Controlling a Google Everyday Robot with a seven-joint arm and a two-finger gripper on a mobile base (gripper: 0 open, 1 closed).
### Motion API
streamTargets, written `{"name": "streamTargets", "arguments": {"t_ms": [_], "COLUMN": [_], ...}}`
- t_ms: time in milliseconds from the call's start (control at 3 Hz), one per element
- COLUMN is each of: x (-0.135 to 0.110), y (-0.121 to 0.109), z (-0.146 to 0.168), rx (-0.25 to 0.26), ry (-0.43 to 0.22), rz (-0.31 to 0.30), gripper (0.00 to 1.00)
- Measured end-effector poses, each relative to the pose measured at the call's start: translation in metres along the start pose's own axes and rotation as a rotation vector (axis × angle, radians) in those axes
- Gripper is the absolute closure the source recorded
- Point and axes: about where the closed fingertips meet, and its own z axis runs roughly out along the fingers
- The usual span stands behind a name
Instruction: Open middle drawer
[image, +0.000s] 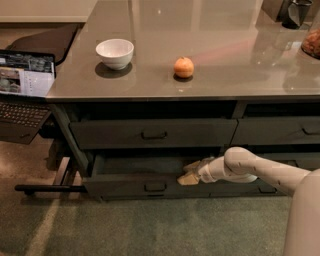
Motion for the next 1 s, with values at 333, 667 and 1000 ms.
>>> {"name": "streamTargets", "arguments": {"t_ms": [333,667,1000], "x": [0.034,0.066,0.063], "y": [0.016,0.050,0.051], "z": [-0.043,-0.058,-0.060], "rx": [0.001,-0.048,-0.048], "ry": [0.099,0.190,0.190], "rz": [0.012,0.030,0.030], "gripper": [0.00,0.00,0.00]}}
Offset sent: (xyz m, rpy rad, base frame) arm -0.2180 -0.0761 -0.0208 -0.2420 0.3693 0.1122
